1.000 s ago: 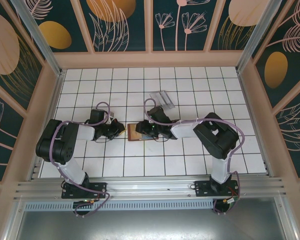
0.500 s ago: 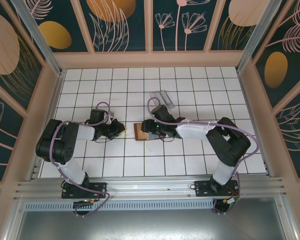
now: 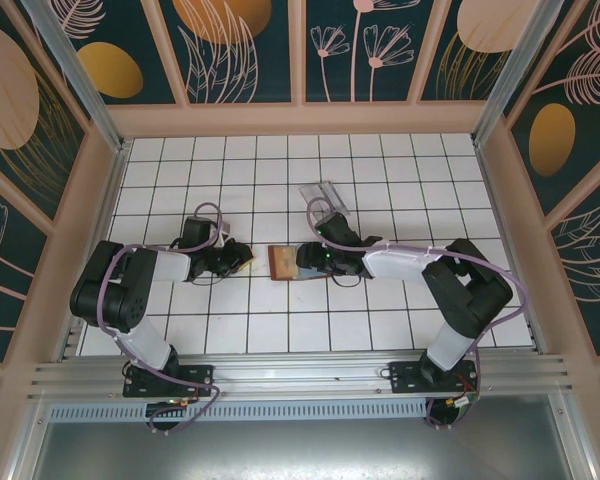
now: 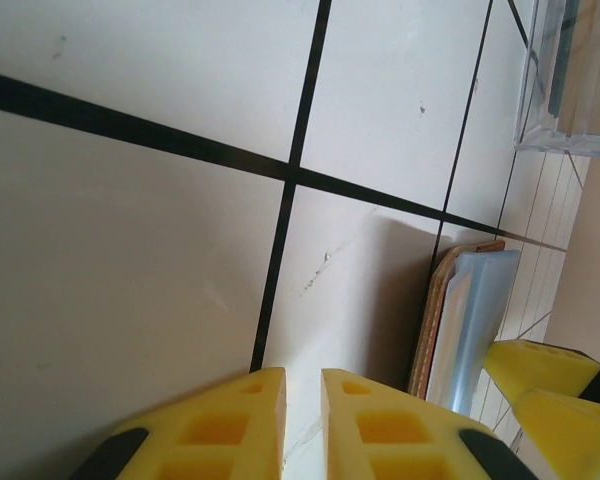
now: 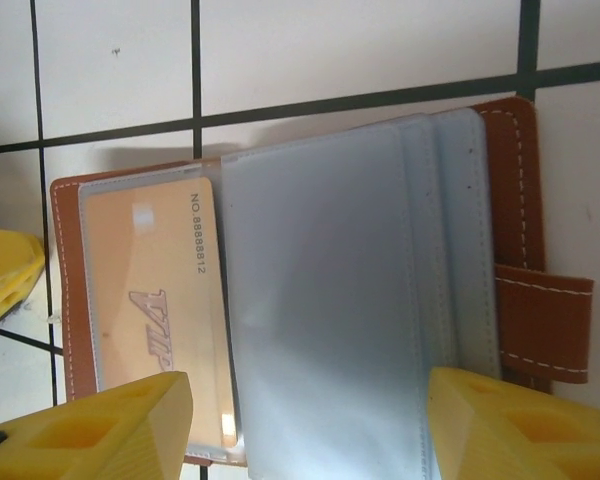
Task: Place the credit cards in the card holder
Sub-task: Insert the credit card into the card slot, then flip over the card slot in the card holder.
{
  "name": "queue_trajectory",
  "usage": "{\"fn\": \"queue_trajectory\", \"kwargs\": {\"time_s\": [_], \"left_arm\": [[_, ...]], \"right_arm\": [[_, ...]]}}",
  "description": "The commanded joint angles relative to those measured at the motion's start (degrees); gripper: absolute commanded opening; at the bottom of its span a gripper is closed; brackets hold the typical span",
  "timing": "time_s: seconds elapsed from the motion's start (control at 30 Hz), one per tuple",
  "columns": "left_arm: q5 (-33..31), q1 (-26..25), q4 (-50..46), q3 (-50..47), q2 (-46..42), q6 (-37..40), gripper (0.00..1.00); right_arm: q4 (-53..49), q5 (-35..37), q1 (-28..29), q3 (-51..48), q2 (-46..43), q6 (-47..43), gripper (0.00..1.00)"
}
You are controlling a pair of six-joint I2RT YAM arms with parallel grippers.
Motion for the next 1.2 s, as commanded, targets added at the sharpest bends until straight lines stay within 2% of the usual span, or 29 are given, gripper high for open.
{"fn": "queue_trajectory", "kwargs": {"time_s": [0.0, 0.1, 0.2, 0.37, 0.6, 0.8, 1.03, 1.17], "left_arm": [[-0.3, -0.7, -2.4, 0.6, -0.6, 1.4, 0.16], [-0.5, -1.0, -2.4, 0.8, -0.1, 1.6, 0.16], [0.0, -1.2, -2.2, 0.9, 0.3, 1.4, 0.16], [0.4, -1.2, -1.8, 0.8, 0.9, 1.3, 0.15], [0.5, -1.2, -1.9, 0.9, 0.9, 1.3, 0.18], [-0.9, -1.2, -5.5, 2.9, -0.4, 4.3, 0.25], [-3.2, -0.7, -6.4, 5.0, -2.3, 3.9, 0.32], [-4.7, 0.6, -6.8, 3.9, -3.6, 4.0, 0.39]], "right_arm": [[1.0, -2.2, -0.3, -0.8, 1.6, -0.4, 0.63], [2.0, -3.8, -0.3, -0.6, 2.1, -0.7, 0.55], [4.2, -5.3, -0.3, -0.9, 1.9, -0.6, 0.41], [4.5, -6.3, -0.5, -0.5, 1.2, -1.3, 0.34], [4.6, -7.0, -0.6, 0.3, 0.6, -2.8, 0.33], [10.0, -14.0, -0.1, 1.2, 1.7, -4.8, 0.47], [13.0, -17.9, 0.1, 3.2, 5.9, -4.3, 0.48], [20.4, -23.4, 0.2, 2.6, 9.0, 0.5, 0.46]]}}
